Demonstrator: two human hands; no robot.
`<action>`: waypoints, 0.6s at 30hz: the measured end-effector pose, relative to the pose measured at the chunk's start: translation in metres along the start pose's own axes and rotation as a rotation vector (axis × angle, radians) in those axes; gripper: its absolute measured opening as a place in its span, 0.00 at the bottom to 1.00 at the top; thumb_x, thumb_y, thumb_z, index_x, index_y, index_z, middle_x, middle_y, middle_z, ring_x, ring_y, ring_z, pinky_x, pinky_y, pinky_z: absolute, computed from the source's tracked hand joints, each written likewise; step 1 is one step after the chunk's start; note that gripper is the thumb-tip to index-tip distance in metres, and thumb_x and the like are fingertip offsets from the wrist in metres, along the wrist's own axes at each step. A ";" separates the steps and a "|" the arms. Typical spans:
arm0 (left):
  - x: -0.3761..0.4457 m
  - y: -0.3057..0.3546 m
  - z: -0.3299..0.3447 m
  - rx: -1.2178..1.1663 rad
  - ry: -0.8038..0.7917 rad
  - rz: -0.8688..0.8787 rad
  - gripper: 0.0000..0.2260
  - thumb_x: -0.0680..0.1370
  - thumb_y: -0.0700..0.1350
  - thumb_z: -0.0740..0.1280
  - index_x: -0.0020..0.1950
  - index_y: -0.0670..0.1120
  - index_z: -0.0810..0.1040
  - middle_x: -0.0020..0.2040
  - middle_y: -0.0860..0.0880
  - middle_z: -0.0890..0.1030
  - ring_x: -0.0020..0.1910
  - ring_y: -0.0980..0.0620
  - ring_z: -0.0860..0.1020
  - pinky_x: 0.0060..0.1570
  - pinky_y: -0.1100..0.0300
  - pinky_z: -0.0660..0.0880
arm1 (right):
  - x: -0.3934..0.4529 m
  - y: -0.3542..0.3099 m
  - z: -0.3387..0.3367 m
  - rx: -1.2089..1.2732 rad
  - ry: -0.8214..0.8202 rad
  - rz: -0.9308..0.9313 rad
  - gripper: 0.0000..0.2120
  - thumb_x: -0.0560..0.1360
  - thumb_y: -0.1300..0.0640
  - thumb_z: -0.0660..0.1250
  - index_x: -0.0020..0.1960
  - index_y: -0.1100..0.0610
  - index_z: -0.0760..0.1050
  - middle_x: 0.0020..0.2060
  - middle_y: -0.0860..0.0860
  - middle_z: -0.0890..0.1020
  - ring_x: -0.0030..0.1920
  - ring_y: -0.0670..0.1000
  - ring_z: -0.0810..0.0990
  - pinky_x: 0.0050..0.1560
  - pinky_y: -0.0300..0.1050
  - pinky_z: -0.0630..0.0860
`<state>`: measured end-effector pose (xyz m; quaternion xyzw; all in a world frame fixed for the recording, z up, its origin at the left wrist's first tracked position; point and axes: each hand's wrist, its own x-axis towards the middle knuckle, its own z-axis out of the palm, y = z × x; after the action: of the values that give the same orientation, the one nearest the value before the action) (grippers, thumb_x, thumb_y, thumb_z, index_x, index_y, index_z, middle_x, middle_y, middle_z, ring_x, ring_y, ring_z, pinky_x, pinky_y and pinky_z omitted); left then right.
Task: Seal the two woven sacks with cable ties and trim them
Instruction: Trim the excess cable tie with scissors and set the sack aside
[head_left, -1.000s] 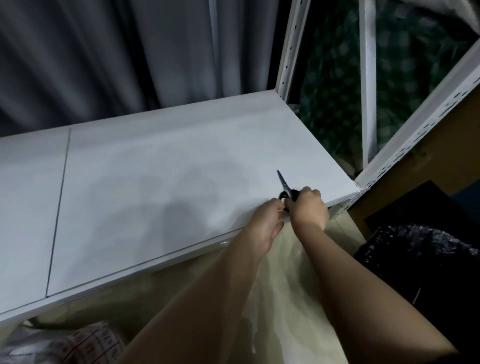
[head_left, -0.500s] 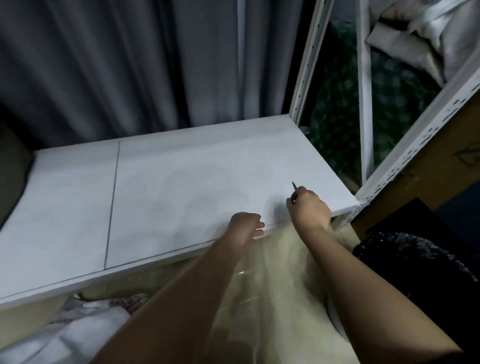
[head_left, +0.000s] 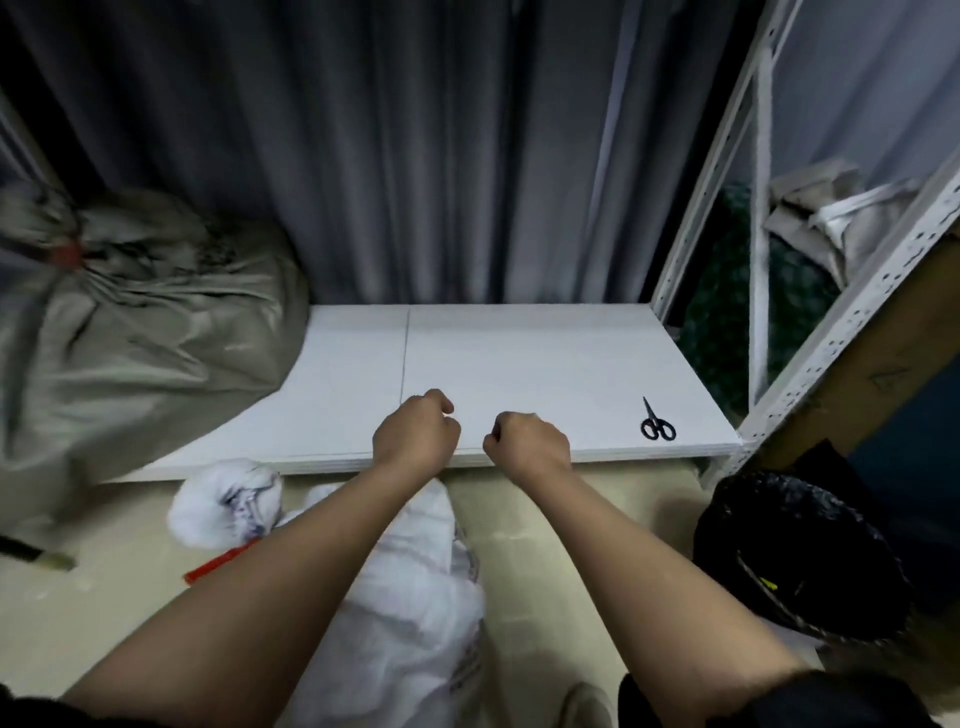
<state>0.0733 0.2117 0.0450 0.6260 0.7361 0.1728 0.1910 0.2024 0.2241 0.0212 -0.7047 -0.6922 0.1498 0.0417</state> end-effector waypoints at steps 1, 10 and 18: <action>-0.006 -0.009 -0.010 0.039 0.028 0.001 0.16 0.76 0.42 0.56 0.62 0.50 0.75 0.60 0.48 0.78 0.56 0.45 0.77 0.49 0.57 0.71 | -0.009 -0.012 0.003 0.014 -0.017 -0.008 0.13 0.76 0.56 0.57 0.55 0.55 0.76 0.53 0.54 0.81 0.52 0.57 0.79 0.43 0.42 0.69; -0.073 -0.111 -0.087 0.167 0.529 0.097 0.20 0.74 0.47 0.63 0.66 0.47 0.71 0.63 0.45 0.75 0.61 0.43 0.74 0.57 0.51 0.68 | -0.071 -0.088 0.054 0.305 -0.307 -0.197 0.27 0.72 0.53 0.66 0.69 0.54 0.66 0.66 0.53 0.73 0.65 0.54 0.72 0.63 0.45 0.69; -0.105 -0.234 -0.043 -0.180 -0.237 -0.561 0.42 0.73 0.43 0.68 0.78 0.44 0.43 0.77 0.39 0.50 0.76 0.40 0.54 0.71 0.50 0.61 | -0.081 -0.122 0.110 0.185 -0.466 -0.209 0.60 0.62 0.35 0.74 0.77 0.49 0.38 0.78 0.52 0.43 0.77 0.57 0.42 0.74 0.63 0.51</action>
<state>-0.1335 0.0707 -0.0261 0.3951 0.8342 0.1037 0.3704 0.0559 0.1325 -0.0385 -0.5693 -0.7356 0.3651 -0.0393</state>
